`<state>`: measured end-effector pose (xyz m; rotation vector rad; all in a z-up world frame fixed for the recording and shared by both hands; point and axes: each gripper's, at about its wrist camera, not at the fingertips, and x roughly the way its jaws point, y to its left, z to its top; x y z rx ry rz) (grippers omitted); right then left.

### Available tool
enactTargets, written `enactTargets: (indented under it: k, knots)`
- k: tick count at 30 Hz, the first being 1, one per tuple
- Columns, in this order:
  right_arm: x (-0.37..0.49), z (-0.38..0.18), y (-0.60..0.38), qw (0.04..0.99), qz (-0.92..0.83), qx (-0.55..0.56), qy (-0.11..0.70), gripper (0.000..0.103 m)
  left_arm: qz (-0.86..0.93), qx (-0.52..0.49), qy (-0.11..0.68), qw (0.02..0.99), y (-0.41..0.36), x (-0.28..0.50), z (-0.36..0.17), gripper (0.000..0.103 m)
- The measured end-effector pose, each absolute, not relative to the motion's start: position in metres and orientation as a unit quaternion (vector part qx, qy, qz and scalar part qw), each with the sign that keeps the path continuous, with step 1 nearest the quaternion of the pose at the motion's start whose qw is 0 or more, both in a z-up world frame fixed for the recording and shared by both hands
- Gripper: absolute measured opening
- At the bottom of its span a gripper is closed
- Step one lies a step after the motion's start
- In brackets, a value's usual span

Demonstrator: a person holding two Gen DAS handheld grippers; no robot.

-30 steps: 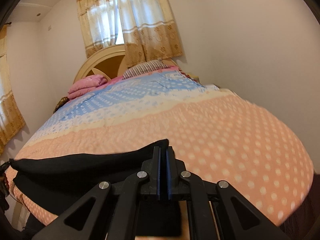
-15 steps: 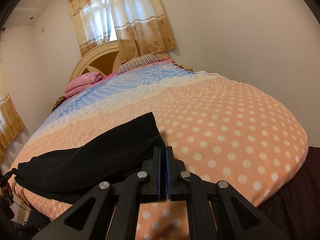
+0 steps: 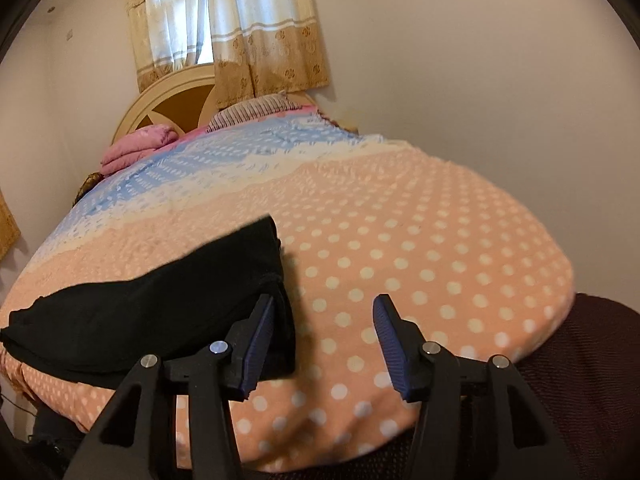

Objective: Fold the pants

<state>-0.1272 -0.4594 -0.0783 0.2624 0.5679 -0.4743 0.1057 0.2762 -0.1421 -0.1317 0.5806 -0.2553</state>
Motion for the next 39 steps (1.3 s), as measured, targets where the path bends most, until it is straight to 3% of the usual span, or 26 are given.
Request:
enactTargets:
  k: [4,7,11,17,20,23,25,28,39]
  knots:
    - [-0.123,-0.048,-0.425,0.943,-0.208,0.096,0.241,0.052,-0.137,-0.133,0.291,0.937,0.292,0.094,-0.139,0.070]
    - [-0.100,-0.037,-0.378,0.957,-0.149,0.057,0.242,0.052,-0.150,-0.170,0.305,0.925,0.291,0.087,-0.138,0.062]
    - [-0.049,-0.051,-0.293,0.959,-0.038,-0.007,0.281,0.052,-0.172,-0.204,0.341,0.901,0.276,0.091,-0.148,0.051]
    - [0.011,-0.090,-0.164,0.937,0.114,-0.081,0.321,0.052,-0.177,-0.198,0.348,0.899,0.252,0.099,-0.146,0.051]
    - [0.028,-0.113,-0.113,0.920,0.156,-0.131,0.335,0.052,-0.170,-0.188,0.345,0.904,0.246,0.102,-0.145,0.026]
    - [0.042,-0.133,-0.081,0.905,0.180,-0.166,0.347,0.052,-0.167,-0.173,0.342,0.908,0.240,0.103,-0.144,0.019]
    - [0.052,-0.144,-0.069,0.901,0.177,-0.184,0.349,0.052,-0.154,-0.148,0.330,0.920,0.235,0.100,-0.139,0.017]
    - [0.057,-0.152,-0.062,0.897,0.173,-0.194,0.356,0.038,-0.160,-0.152,0.312,0.924,0.233,0.100,-0.131,0.017]
    - [0.047,-0.155,-0.051,0.887,0.174,-0.247,0.350,0.038,-0.168,-0.193,0.314,0.914,0.242,0.122,-0.147,0.016]
